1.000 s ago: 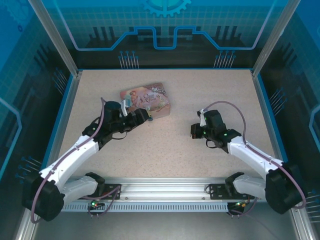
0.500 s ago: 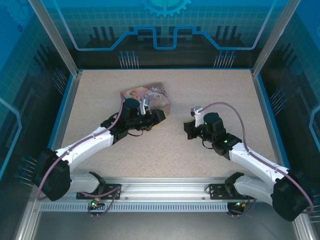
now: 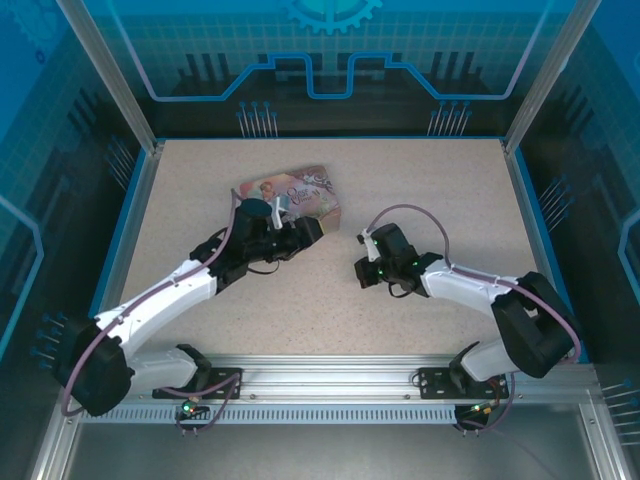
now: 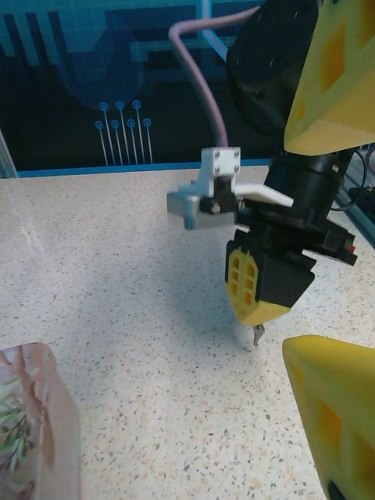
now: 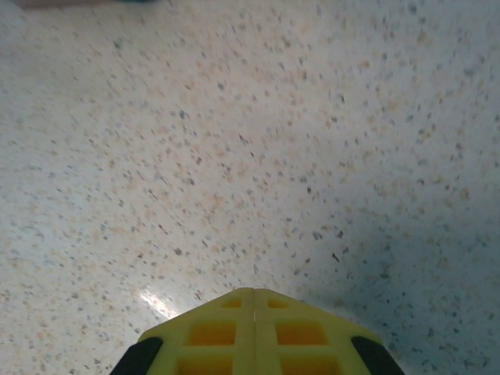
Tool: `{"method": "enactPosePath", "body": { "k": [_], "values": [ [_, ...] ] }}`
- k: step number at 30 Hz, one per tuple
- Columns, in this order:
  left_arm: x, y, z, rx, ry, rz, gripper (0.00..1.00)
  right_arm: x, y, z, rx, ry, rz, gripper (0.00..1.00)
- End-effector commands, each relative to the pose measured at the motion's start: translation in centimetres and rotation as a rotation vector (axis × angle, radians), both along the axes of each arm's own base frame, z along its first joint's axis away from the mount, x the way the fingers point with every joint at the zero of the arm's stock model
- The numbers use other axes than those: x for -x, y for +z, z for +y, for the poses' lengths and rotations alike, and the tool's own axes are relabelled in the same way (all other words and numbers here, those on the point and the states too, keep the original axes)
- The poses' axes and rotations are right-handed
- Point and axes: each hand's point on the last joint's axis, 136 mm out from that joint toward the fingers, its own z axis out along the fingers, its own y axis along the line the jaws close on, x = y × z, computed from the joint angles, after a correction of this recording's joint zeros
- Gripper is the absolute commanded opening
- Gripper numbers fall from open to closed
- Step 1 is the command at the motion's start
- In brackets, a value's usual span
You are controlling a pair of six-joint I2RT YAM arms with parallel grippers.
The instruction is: Unlock the padlock with the key
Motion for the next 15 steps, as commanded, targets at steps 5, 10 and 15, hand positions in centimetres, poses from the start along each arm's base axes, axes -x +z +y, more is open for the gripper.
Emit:
{"method": "enactPosePath", "body": {
  "k": [5, 10, 15],
  "values": [
    [0.7, -1.0, 2.9, -0.073, 0.057, -0.001, 0.65, 2.7, -1.7, -2.3, 0.140, -0.023, 0.133, 0.05],
    [0.8, -0.9, 4.2, -0.098, 0.082, -0.012, 0.67, 4.4, -0.8, -4.3, 0.184, -0.046, 0.149, 0.27],
    [0.7, -0.8, 5.0, -0.106, 0.099, -0.016, 0.68, 4.3, -0.1, -4.8, 0.202, -0.032, 0.132, 0.38]
  ]
}}
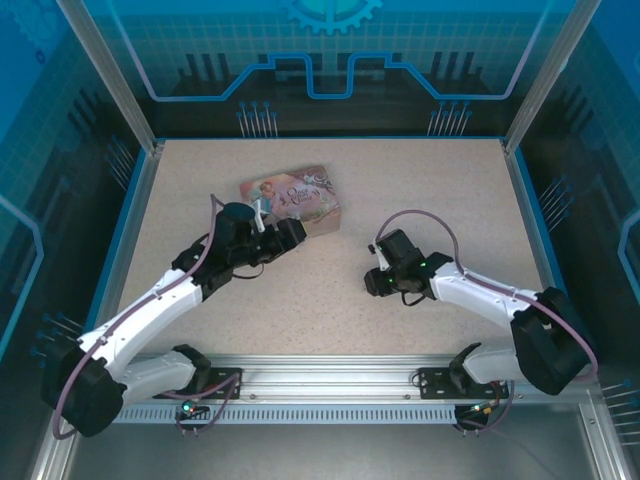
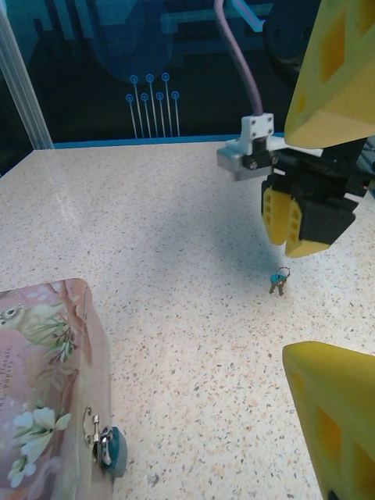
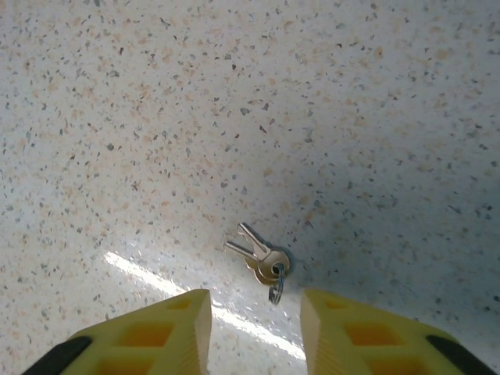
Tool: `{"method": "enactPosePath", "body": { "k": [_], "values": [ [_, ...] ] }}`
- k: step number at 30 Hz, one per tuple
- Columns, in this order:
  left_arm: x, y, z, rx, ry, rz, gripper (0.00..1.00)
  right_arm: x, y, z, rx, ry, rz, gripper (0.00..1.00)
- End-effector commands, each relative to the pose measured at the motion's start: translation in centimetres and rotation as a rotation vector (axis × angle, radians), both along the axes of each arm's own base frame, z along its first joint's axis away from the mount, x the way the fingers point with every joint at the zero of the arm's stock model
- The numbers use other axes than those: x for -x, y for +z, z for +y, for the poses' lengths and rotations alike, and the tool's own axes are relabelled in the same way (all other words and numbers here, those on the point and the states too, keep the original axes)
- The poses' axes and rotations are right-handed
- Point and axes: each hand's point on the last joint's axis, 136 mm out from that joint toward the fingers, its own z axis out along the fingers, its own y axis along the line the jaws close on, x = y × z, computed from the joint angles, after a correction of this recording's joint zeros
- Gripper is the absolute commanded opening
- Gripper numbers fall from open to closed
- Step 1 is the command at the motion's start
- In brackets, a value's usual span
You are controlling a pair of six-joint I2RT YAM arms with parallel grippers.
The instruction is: Unlock the padlock with the key
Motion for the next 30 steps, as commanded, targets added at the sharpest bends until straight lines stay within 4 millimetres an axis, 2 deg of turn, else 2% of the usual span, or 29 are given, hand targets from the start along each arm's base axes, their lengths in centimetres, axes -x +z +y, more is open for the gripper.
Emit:
{"method": "enactPosePath", "body": {
  "k": [1, 10, 11, 13, 21, 30],
  "values": [
    [0.3, -0.5, 1.1, -0.041, 0.013, -0.005, 0.68, 0.5, -0.2, -0.5, 0.050, 0.029, 0.037, 0.39],
    [0.9, -0.4, 2.3, -0.054, 0.031, -0.010, 0.69, -0.7, -3.0, 0.3, 0.122, 0.099, 0.176, 0.42],
    [1.0, -0.5, 2.4, -0.054, 0.035, -0.008, 0.69, -1.5, -2.5, 0.7, 0.119, 0.094, 0.164, 0.42],
    [1.2, -0.4, 2.7, -0.055, 0.040, -0.010, 0.70, -1.6, -2.8, 0.6, 0.133, 0.087, 0.184, 0.43],
    [1.3, -0.4, 3.4, -0.057, 0.056, -0.016, 0.70, -0.3, -4.0, -0.2, 0.148, 0.051, 0.257, 0.42],
    [1.2, -0.3, 3.4, -0.053, 0.055, -0.013, 0.71, 0.2, -5.7, -0.4, 0.166, 0.032, 0.312, 0.36]
  ]
}}
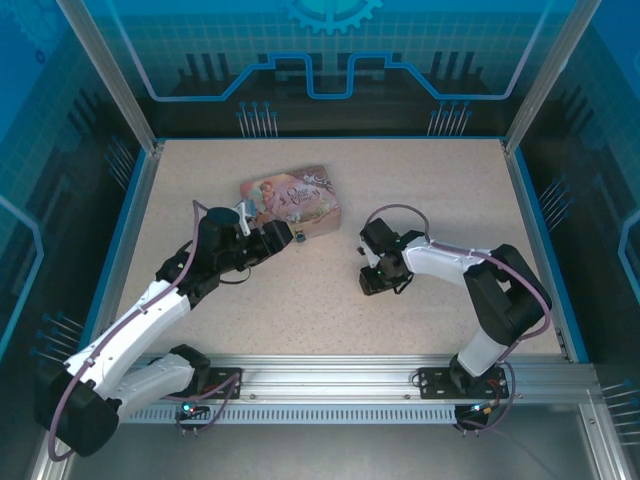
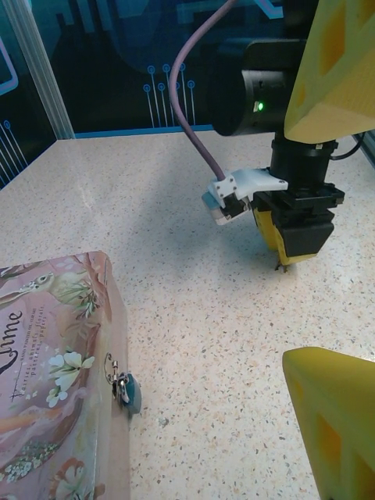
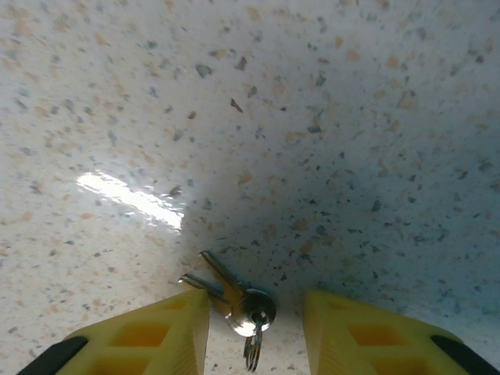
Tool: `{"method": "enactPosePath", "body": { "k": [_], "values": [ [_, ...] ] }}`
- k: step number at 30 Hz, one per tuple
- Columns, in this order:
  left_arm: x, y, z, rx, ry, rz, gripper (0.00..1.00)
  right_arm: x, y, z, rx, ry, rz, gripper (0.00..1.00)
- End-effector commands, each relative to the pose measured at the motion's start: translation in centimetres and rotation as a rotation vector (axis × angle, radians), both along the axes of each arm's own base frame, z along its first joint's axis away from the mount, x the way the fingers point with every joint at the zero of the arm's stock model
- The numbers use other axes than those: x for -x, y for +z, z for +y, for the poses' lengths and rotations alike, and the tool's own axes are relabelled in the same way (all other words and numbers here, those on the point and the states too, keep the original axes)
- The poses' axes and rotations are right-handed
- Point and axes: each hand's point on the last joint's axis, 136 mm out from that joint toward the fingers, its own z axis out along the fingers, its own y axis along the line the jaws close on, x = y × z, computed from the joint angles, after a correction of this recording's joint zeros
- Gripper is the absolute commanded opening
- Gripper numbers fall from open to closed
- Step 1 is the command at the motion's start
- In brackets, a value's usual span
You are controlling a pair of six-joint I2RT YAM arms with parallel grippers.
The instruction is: Unlock the padlock with the key
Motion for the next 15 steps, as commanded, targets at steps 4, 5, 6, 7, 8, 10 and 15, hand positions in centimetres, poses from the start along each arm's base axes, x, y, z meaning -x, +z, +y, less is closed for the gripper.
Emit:
{"method": "enactPosePath", "body": {
  "k": [4, 5, 6, 7, 8, 10, 15],
  "values": [
    [0.4, -0.7, 0.6, -0.027, 0.005, 0.011, 0.71, 1.2, -1.7, -0.5, 0.016, -0.029, 0.094, 0.30],
    [0.4, -0.8, 0.7, -0.028, 0.007, 0.012, 0.71, 1.3, -1.8, -0.5, 0.016, -0.031, 0.098, 0.27],
    [0.4, -0.7, 0.7, -0.028, 0.006, 0.010, 0.71, 1.3, -1.8, -0.5, 0.016, -0.029, 0.100, 0.25],
    [0.4, -0.7, 0.7, -0.027, 0.007, 0.008, 0.71, 1.4, -1.9, -0.5, 0.013, -0.032, 0.102, 0.23],
    [0.4, -0.7, 0.7, -0.028, 0.007, 0.009, 0.71, 1.4, -1.8, -0.4, 0.009, -0.032, 0.101, 0.19],
    [0.3, -0.6, 0.7, -0.029, 0.007, 0.006, 0.71, 1.4, -1.7, -0.4, 0.004, -0.031, 0.100, 0.14],
    [0.3, -0.5, 0.8, -0.034, 0.009, 0.004, 0.71, 1.0, -0.7, -0.2, -0.024, -0.037, 0.055, 0.02]
  ]
}}
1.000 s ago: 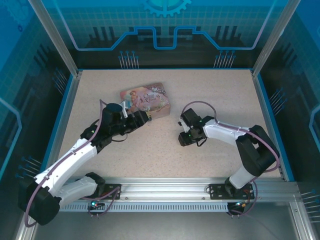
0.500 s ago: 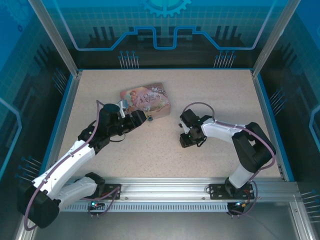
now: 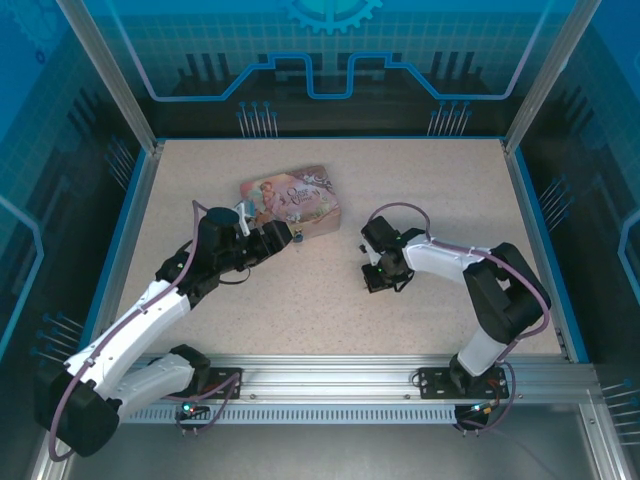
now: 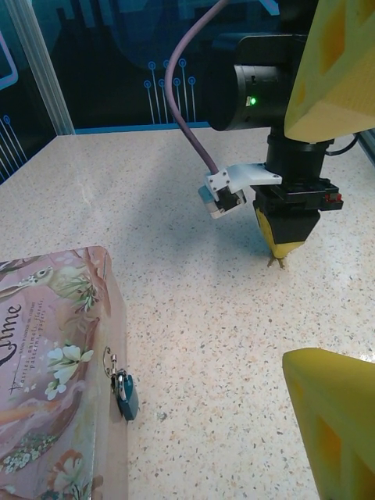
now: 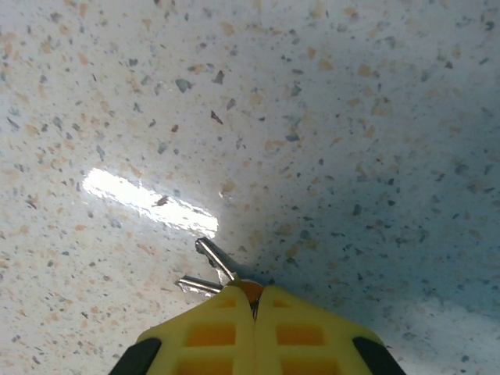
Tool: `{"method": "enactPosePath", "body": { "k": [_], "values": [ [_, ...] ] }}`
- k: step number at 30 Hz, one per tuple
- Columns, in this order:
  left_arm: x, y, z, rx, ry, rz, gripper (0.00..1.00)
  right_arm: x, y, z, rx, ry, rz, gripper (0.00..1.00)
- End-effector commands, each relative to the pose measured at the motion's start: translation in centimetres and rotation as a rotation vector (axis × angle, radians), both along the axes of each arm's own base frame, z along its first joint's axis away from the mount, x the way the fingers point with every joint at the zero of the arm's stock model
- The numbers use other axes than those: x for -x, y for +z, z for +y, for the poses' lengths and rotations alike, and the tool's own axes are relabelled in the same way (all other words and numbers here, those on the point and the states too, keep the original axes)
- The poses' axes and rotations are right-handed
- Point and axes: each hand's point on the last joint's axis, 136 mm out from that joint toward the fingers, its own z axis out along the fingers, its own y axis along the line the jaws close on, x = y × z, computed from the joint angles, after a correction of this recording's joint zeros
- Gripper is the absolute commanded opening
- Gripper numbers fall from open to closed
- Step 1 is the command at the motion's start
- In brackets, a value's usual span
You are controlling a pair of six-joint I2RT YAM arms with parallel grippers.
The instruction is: Unlock the padlock with the key
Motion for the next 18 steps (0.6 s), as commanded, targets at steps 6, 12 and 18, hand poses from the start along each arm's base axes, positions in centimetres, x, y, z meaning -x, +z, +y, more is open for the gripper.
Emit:
{"method": "enactPosePath", "body": {
  "k": [6, 12, 18],
  "values": [
    [0.3, -0.4, 0.8, -0.034, 0.005, -0.003, 0.72, 0.9, 0.5, 0.1, -0.087, -0.021, -0.006, 0.00],
    [0.2, -0.1, 0.8, -0.030, 0.000, -0.018, 0.72, 0.3, 2.1, 0.7, -0.188, -0.047, -0.054, 0.00],
    [0.2, 1.4, -0.1, 0.015, -0.043, -0.063, 0.71, -0.9, 5.5, 2.0, -0.355, -0.084, -0.160, 0.00]
  ]
}}
